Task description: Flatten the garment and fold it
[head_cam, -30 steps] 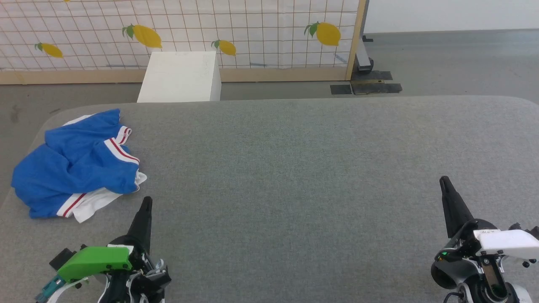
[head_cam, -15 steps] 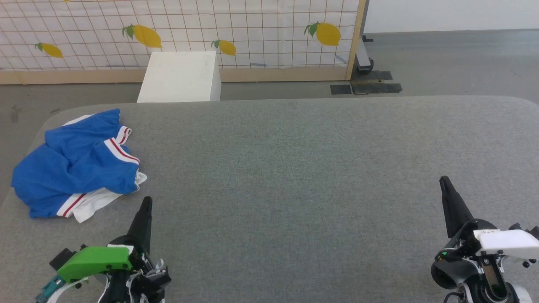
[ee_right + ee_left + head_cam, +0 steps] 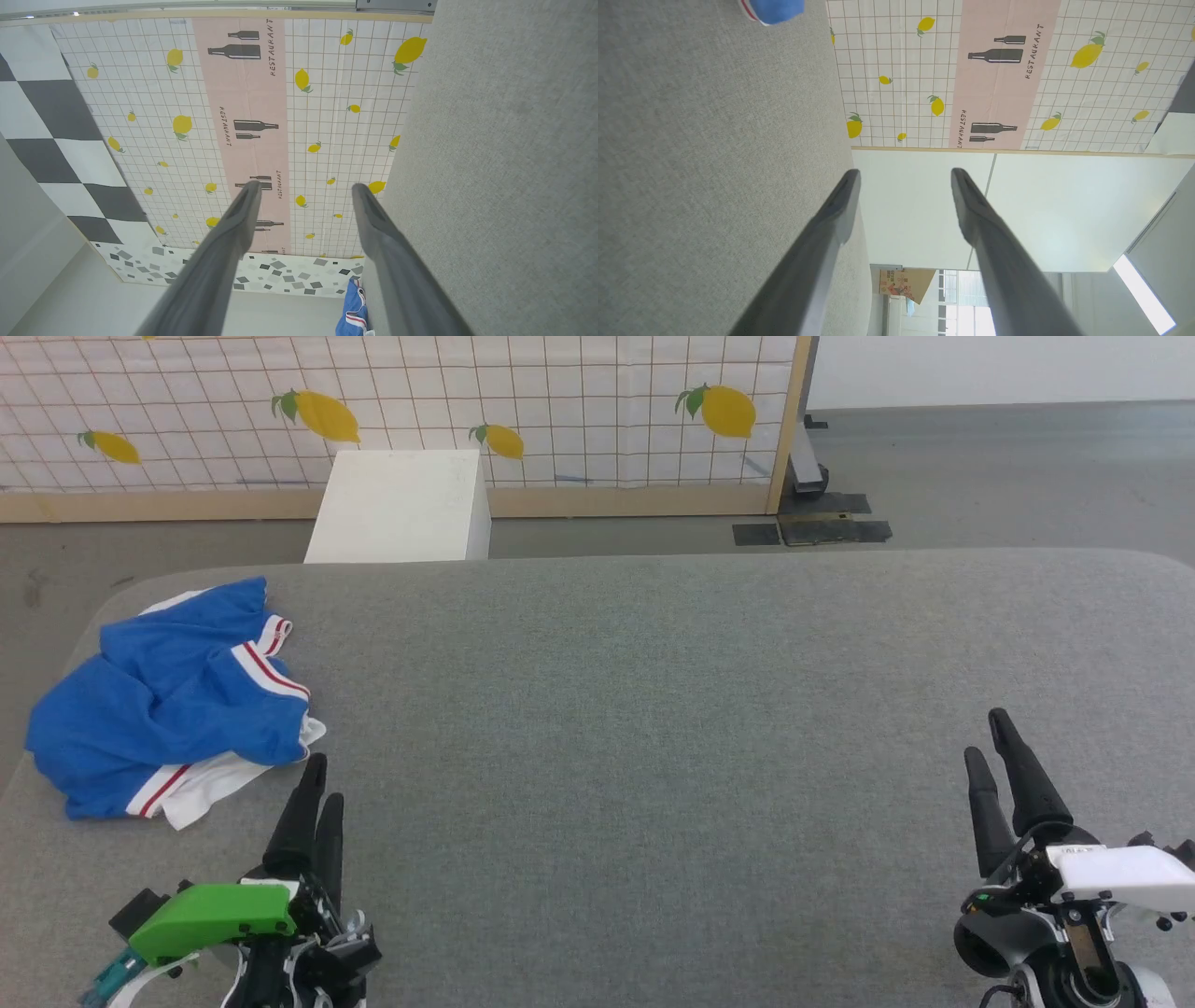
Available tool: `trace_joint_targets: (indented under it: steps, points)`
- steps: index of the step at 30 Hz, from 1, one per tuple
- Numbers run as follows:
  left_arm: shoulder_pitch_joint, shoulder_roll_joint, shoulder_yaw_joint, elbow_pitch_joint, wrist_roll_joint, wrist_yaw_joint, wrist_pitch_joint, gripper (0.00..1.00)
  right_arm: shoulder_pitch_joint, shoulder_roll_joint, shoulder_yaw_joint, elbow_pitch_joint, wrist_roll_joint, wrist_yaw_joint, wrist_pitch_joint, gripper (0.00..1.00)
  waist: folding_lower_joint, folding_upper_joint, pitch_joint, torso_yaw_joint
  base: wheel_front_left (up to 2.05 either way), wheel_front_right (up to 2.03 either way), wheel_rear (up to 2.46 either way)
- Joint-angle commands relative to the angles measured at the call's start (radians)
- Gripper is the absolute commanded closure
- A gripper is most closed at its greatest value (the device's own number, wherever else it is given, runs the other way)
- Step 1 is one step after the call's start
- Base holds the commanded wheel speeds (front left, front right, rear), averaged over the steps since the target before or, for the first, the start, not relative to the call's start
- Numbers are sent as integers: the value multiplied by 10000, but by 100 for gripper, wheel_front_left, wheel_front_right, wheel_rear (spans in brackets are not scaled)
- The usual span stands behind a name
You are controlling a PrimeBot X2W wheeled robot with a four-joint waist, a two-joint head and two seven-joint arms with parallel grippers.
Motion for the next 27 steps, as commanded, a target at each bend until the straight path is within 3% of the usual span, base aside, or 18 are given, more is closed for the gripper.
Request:
trace_joint_targets:
  steps: [1,17,27]
  points:
    - [75,0,-83,-88,74,-7,-96,0,90,0,52,4,-80,7,-129,0,0,0,0,3,0,0,0]
    - [194,34,-162,-178,779,-18,-647,0,171,-1,78,-12,-782,17,-672,0,0,0,-4,29,0,0,0]
    - [193,49,112,-387,2449,-6,-1050,0,159,-1,-22,-231,-2008,24,-1074,0,0,0,6,60,0,0,0]
